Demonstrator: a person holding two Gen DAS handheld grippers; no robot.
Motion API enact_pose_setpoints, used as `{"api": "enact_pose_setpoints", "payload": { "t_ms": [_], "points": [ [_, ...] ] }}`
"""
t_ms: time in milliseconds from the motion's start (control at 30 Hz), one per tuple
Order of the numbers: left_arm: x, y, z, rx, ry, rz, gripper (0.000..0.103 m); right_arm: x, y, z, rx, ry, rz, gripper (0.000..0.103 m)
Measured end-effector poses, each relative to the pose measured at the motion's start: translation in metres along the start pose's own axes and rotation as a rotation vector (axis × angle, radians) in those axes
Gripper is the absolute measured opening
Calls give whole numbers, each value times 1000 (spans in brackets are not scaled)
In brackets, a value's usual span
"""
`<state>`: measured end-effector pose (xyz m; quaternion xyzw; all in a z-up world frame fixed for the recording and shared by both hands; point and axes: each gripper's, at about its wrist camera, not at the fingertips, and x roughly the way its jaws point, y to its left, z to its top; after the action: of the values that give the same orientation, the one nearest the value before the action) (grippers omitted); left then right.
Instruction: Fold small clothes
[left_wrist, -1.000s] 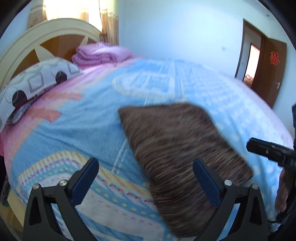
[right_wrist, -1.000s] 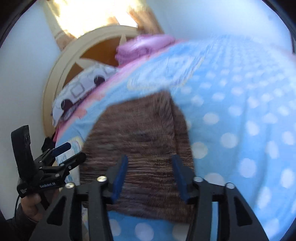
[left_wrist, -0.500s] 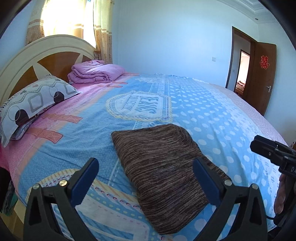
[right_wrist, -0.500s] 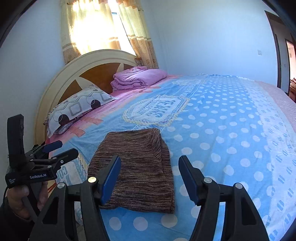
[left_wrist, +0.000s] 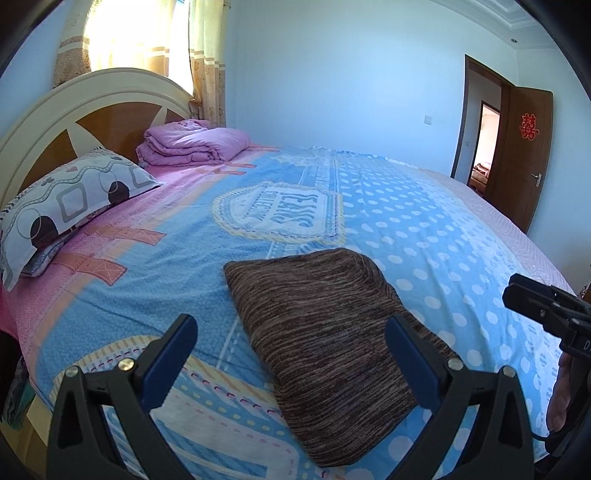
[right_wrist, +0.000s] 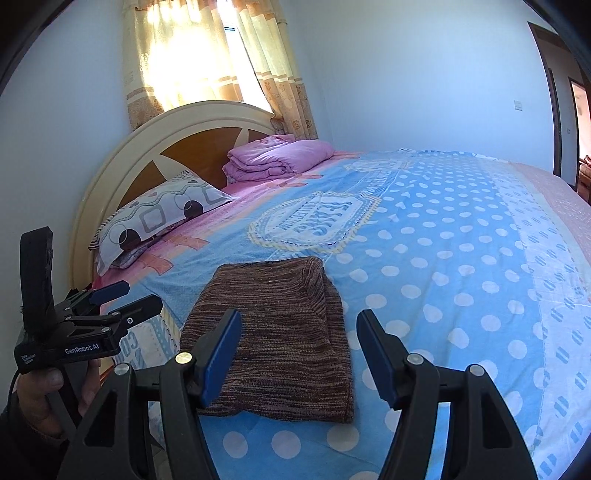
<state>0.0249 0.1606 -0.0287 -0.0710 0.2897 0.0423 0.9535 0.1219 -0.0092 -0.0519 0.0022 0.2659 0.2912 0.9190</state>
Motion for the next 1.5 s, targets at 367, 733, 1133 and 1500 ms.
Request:
{"api": "enact_pose_setpoints", "payload": {
  "t_ms": [367, 733, 1133, 1500],
  "points": [
    [0, 0, 0, 2, 4, 1, 103, -5, 2, 1, 2, -14, 1, 66],
    [1, 0, -2, 5, 7, 1, 103, -6, 0, 0, 12, -10, 1, 66],
    [3, 1, -2, 13, 11, 17, 103, -11, -4, 0, 28, -46, -2, 66],
    [-10, 5, 6, 28, -60, 55, 103, -18, -3, 1, 30, -82, 0, 66]
  ]
}}
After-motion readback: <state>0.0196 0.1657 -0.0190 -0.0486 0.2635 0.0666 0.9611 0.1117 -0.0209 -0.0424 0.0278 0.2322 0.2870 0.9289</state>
